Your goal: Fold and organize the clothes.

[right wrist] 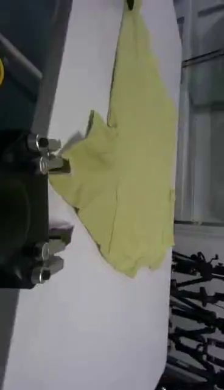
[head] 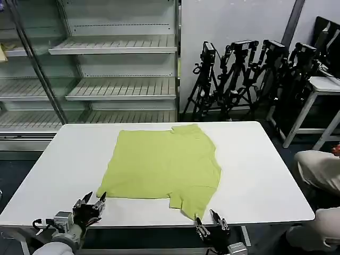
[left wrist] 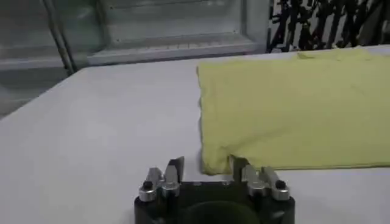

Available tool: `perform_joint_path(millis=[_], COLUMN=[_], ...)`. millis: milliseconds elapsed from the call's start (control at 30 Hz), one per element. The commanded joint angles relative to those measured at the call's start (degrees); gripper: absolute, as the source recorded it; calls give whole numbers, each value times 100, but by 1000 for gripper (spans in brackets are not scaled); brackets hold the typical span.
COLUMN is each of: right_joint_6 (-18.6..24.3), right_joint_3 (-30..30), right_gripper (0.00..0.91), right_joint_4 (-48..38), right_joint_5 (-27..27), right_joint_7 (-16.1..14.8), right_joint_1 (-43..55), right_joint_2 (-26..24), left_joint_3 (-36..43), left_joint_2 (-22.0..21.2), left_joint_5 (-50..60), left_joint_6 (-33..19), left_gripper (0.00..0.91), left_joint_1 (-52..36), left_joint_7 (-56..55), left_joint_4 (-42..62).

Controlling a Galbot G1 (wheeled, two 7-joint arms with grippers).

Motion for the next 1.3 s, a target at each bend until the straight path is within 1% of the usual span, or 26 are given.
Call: perform_joint_path(millis=[33, 400, 567, 633, 667, 867, 1033, 1100, 1200, 1300], right_joint_6=[-69, -4, 41, 10, 8, -184, -360, -469, -611, -645], right_joint_3=[-2, -2, 88, 147, 151, 261, 225, 213, 204, 200], right_gripper=[0, 0, 0, 0, 0, 0, 0, 0, 0, 0], right_joint_4=[-15, 33, 171, 221, 229, 78, -228, -304, -478, -762], right_joint_5=[68, 136, 163, 194, 200, 391, 499, 509, 512, 484], right_joint_7=[31, -146, -163, -160, -160, -100, -23, -41, -84, -116], right_joint_1=[-13, 73, 265, 412, 452, 1142, 1860, 2093, 2386, 2632], right_joint_2=[-4, 0, 6, 1, -4, -20, 49, 86, 139, 173], left_joint_3=[14, 43, 46, 52, 61, 134, 245, 248, 256, 368], left_joint_2=[-3, -42, -24, -24, -22, 28, 85, 72, 64, 50], left_joint_5=[-21, -18, -68, -98, -107, -254, -345, -441, -644, -630], left_joint_6=[35, -33, -83, -200, -217, -348, -413, -429, -439, -636], left_gripper=[20, 20, 20, 30, 20, 20, 20, 30, 20, 20], left_joint_1=[5, -43, -167, -248, -262, -589, -1032, -1273, -1543, -1752], left_joint_7=[18, 128, 167, 162, 162, 161, 161, 166, 189, 242], left_joint_4=[-5, -85, -179, -176, -174, -43, 317, 543, 777, 1035])
